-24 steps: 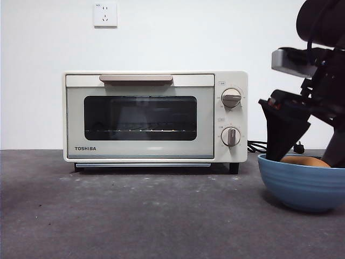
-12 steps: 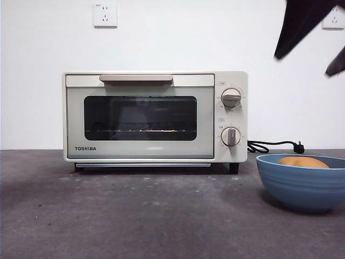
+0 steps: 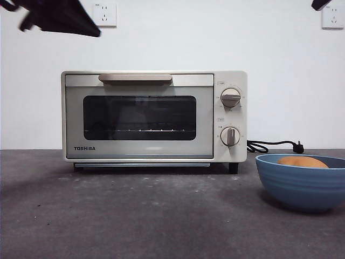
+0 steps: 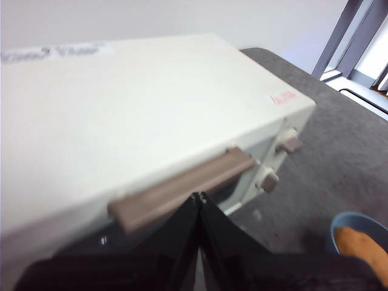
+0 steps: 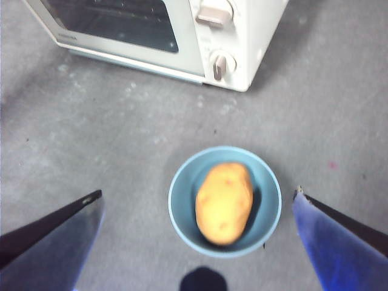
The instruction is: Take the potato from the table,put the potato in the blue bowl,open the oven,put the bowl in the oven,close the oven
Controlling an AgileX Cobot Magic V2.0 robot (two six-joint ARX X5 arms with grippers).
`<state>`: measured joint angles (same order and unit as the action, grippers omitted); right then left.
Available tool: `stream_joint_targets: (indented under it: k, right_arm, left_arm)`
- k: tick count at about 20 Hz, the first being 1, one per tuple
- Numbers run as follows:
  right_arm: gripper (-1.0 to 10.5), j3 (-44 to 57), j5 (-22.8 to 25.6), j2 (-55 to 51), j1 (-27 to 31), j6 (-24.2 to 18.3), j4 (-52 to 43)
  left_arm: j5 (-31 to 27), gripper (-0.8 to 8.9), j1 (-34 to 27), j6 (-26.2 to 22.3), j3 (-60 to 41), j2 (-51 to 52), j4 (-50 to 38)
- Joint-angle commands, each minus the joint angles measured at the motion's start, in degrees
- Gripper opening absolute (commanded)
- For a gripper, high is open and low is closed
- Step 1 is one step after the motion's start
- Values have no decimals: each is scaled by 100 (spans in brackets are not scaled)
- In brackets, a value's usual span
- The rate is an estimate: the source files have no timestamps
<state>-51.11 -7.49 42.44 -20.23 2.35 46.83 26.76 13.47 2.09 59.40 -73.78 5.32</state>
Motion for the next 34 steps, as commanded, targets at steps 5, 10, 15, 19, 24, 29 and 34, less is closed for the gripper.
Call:
stream_joint_targets:
  k: [5, 10, 15, 19, 24, 29, 34]
  right_arm:
    - [508, -9, -2, -129, -9, 127, 177]
    - [508, -9, 13, -136, -9, 125, 166]
    - [508, -9, 13, -136, -9, 125, 162]
    - [508, -9, 13, -133, -9, 122, 151]
    - [508, -9, 37, -133, -9, 122, 129]
    - [507, -9, 37, -131, -9, 122, 114]
    - [505, -9, 42, -129, -7, 122, 39]
  left_arm:
    - [-280, -8, 258, -304, 944, -1139, -4]
    - [-476, -8, 472, -684, 1001, -1530, 31]
    - [-590, -8, 511, -824, 1001, -1790, 98]
    - [-592, -9, 527, -968, 1001, -1882, 385]
    - [-531, -8, 769, -1137, 1001, -1882, 1285]
    - [-531, -8, 1088, -1115, 1001, -1878, 1967]
    - [-538, -8, 1309, -1115, 1001, -1838, 3152]
